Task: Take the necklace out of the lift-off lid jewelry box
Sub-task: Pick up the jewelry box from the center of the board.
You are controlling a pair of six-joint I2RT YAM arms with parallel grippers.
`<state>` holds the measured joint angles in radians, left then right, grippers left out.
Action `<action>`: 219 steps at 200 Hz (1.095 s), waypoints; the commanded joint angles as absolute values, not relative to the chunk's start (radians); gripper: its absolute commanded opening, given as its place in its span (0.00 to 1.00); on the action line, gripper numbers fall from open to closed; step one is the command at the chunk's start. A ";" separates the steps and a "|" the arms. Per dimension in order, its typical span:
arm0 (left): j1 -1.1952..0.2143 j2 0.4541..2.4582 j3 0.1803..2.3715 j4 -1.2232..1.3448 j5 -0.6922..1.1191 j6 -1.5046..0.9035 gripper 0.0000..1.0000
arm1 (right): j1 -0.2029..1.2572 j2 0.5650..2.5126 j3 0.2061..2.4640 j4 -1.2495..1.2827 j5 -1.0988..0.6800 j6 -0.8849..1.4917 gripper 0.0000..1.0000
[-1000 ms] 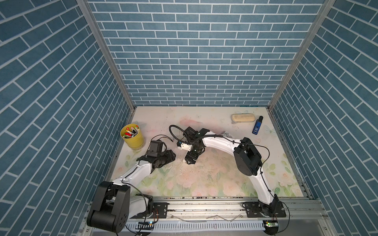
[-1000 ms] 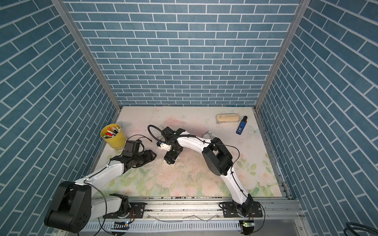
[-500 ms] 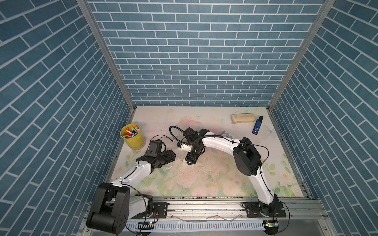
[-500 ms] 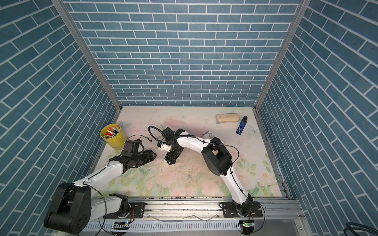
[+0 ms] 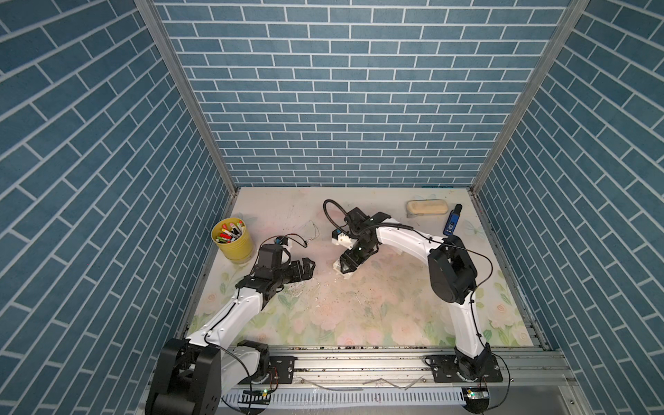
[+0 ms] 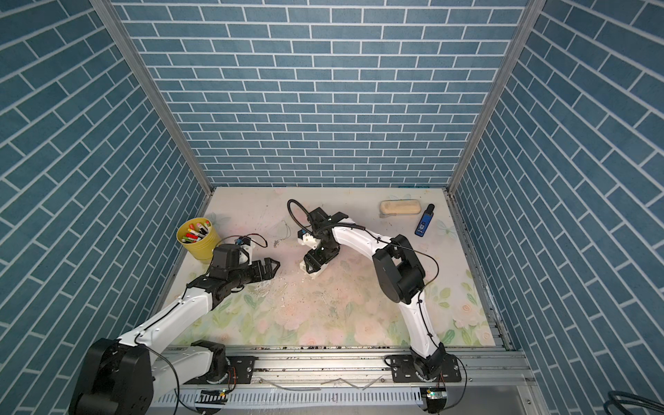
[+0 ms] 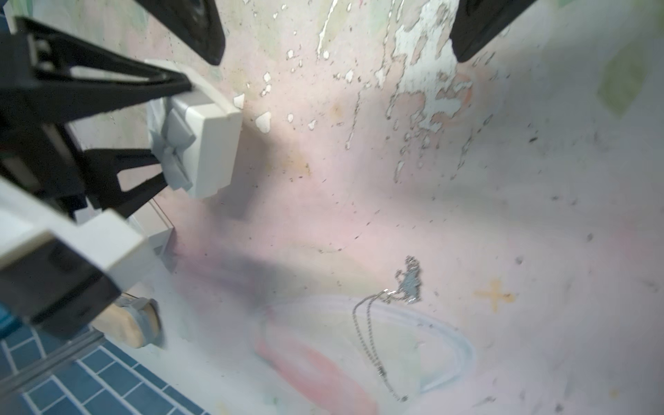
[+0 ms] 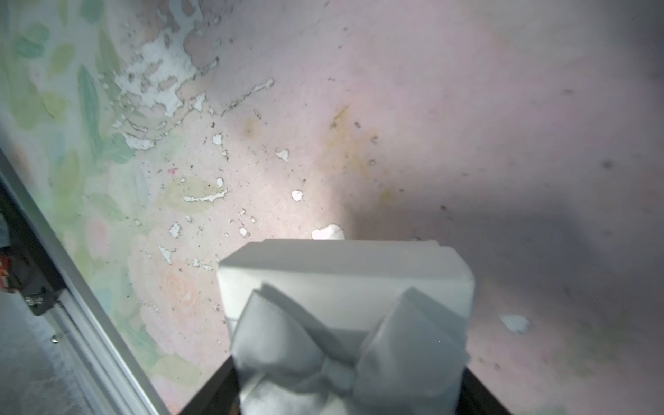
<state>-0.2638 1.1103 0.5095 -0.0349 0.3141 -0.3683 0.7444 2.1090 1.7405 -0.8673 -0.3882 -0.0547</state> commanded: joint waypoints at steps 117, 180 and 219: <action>-0.646 1.440 0.443 0.899 0.321 0.101 0.97 | 0.531 1.933 1.714 -1.066 -0.712 0.077 0.72; -0.650 1.534 0.530 0.890 0.403 0.122 0.96 | 0.528 1.919 1.707 -1.078 -0.739 0.082 0.71; -0.650 1.554 0.559 0.882 0.448 0.105 0.92 | 0.528 1.918 1.704 -1.076 -0.742 0.081 0.71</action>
